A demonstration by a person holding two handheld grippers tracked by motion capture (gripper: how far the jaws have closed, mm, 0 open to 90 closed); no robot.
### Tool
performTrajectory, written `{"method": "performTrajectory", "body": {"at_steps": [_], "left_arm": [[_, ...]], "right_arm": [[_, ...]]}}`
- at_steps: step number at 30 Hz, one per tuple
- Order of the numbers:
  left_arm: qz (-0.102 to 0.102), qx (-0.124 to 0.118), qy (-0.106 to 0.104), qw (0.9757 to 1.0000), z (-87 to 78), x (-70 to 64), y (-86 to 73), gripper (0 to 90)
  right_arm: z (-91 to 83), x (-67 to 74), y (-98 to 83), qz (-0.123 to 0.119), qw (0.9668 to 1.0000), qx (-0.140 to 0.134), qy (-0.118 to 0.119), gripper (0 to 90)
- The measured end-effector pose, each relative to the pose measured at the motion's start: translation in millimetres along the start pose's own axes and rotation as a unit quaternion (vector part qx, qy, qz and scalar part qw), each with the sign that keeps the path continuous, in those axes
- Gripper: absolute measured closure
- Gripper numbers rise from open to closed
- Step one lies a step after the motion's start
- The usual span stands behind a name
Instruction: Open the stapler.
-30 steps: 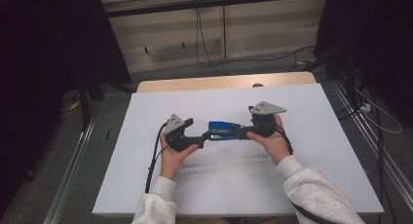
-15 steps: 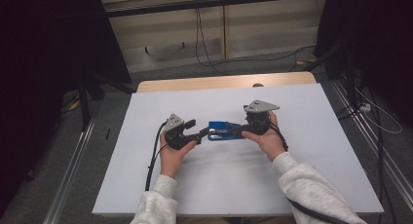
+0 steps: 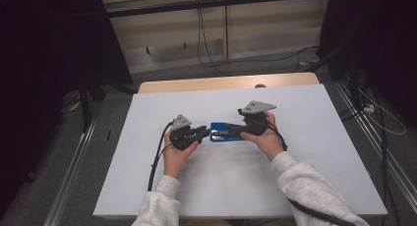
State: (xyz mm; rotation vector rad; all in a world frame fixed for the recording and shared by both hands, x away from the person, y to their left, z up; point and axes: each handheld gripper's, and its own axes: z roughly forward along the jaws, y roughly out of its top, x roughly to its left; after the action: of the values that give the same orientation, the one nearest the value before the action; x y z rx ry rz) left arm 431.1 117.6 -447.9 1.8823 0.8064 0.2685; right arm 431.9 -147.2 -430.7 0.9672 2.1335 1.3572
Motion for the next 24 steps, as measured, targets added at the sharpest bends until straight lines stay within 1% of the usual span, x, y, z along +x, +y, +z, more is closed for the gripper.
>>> {"method": "performTrajectory", "body": {"at_steps": [2,3,4,6,8,9,12,13,16,21,23,24], "left_arm": [[0.002,0.005,0.002,1.0000,0.5,1.0,-0.4,80.1],[-0.001,0.005,0.003,1.0000,1.0,1.3,-1.0,81.7],[0.000,0.010,0.003,0.9999,1.4,2.1,-1.6,85.1],[0.003,0.019,0.005,0.9998,3.1,2.1,-3.1,86.3],[0.003,0.025,0.003,0.9997,4.9,1.6,-4.1,88.3],[0.000,0.029,0.002,0.9996,6.1,0.7,-4.6,89.8],[-0.006,0.032,0.004,0.9995,8.9,0.6,-5.4,90.0],[-0.003,0.033,0.005,0.9994,9.7,0.6,-5.9,90.0],[0.001,0.040,0.007,0.9992,10.8,0.9,-7.3,90.0],[-0.006,0.042,0.004,0.9991,14.0,0.0,-8.4,90.0],[-0.002,0.046,0.007,0.9989,15.4,-0.5,-8.1,90.0],[-0.002,0.043,0.006,0.9991,15.3,-0.7,-7.9,90.0]], "right_arm": [[1.5,0.2,-0.1,0.002,1.0000,0.000,0.005,27.9],[2.1,0.1,-0.1,0.003,1.0000,0.002,0.009,30.3],[3.7,0.3,0.3,0.000,0.9999,0.007,0.012,30.8],[4.5,0.3,0.8,-0.001,0.9999,0.008,0.012,31.2],[6.5,0.1,2.4,-0.002,0.9999,0.009,0.014,32.2],[9.1,0.5,4.0,-0.001,0.9998,0.010,0.016,33.0],[12.3,2.1,5.0,-0.006,0.9997,0.014,0.017,33.0],[15.1,3.9,5.6,-0.009,0.9997,0.016,0.019,32.3],[17.5,5.4,5.3,-0.010,0.9996,0.017,0.021,31.0],[21.8,6.4,2.1,-0.011,0.9994,0.024,0.024,29.8],[22.5,6.8,0.9,-0.011,0.9993,0.027,0.024,29.3],[22.6,6.9,0.6,-0.012,0.9992,0.028,0.024,29.1]]}}
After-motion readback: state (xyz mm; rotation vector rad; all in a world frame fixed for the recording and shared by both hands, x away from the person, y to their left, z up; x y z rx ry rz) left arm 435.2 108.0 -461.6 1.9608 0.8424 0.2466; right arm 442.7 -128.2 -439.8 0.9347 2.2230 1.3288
